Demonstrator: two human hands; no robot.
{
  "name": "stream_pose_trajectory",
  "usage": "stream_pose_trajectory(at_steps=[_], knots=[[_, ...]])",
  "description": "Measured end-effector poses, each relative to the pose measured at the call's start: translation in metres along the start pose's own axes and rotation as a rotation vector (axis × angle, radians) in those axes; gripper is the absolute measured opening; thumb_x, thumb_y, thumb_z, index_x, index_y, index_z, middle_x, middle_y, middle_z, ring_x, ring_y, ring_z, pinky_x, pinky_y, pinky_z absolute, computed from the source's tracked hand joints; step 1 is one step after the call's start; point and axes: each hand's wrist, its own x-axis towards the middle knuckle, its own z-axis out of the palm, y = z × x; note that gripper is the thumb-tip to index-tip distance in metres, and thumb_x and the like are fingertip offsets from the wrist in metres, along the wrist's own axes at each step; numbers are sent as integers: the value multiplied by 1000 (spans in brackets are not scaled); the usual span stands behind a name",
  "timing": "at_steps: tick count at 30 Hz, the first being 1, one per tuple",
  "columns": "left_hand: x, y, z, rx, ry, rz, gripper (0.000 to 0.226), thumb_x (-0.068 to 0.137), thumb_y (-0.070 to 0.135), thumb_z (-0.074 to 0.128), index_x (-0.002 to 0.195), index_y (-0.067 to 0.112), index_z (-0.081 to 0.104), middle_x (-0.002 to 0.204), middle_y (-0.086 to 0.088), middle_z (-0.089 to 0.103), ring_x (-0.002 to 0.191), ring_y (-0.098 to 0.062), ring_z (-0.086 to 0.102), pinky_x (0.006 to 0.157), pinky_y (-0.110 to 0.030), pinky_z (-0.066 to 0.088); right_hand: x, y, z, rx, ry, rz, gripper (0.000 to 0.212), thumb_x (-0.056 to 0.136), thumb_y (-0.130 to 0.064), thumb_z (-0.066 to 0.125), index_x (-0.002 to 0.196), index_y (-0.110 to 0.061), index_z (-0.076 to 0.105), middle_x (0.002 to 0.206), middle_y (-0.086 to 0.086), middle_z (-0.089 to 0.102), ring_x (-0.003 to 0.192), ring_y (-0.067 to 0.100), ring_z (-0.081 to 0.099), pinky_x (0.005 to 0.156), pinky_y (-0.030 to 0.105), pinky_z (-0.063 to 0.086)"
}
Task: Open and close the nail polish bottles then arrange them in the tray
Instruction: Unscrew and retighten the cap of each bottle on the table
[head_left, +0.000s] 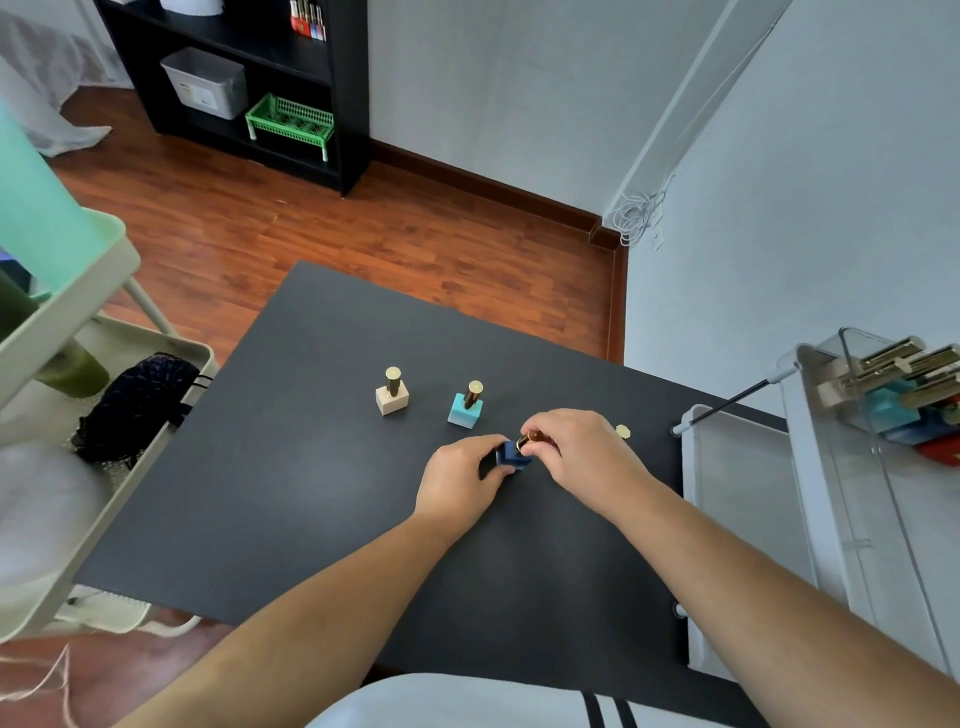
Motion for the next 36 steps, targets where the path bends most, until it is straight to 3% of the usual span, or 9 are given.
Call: stream_pose_trajectory(at_steps=[10,15,18,21,24,28,30,33,36], knots=[[3,2,1,22,17,-27,28,88,29,64,116,28,63,107,9,69,93,-7,58,82,-19,44,6,0,4,80,39,68,15,86,-22,62,97,-13,65,88,1,68,81,16,59,77,32,50],[-5,5,-4,41,3,-161,48,87,31,65,131,22,51,127,6,59,111,-15,57,99,-30,45,-1,4,-13,176,45,133,39,79,-31,70,115,-27,57,66,-12,58,67,7,56,70,25,48],[-24,5,-7,25,48,-192,27,85,34,67,109,30,56,107,11,61,77,-5,56,77,-17,47,-13,12,-29,182,246,160,15,83,-30,65,97,-25,62,60,-12,57,62,6,55,60,21,42],[-41,11,-2,26,21,-133,14,85,34,66,90,35,53,91,15,61,67,7,51,61,-6,39,-24,22,-46,200,431,231,6,85,-19,60,81,-21,64,58,-14,54,58,7,53,59,24,41],[-43,33,11,14,-78,-63,23,86,34,65,108,32,58,101,17,62,66,9,51,67,-4,40,-34,31,-54,196,456,308,8,85,-13,60,84,-19,66,72,-7,62,67,11,58,68,31,51],[-30,61,36,-46,-197,-107,65,86,33,65,142,33,33,131,11,54,63,0,56,81,-15,48,-43,34,-46,127,252,320,27,85,-18,63,111,-24,63,112,-2,63,96,15,59,88,39,51],[-22,68,47,-103,-196,-147,71,86,29,66,146,31,26,137,6,51,82,-7,64,91,-25,50,-45,35,-42,125,185,291,34,85,-15,63,117,-24,61,122,-1,59,106,16,57,95,35,47],[-10,69,58,-181,-164,-200,66,87,21,65,144,26,31,134,-1,55,110,-26,61,101,-39,46,-44,35,-37,95,121,284,36,85,-10,61,119,-21,61,126,1,58,115,19,54,102,35,43],[2,67,62,-227,-122,-205,46,87,19,66,129,27,48,122,4,61,83,-17,67,87,-32,54,-41,36,-36,81,78,284,34,86,-7,59,118,-18,63,124,3,59,111,21,56,100,35,44]])
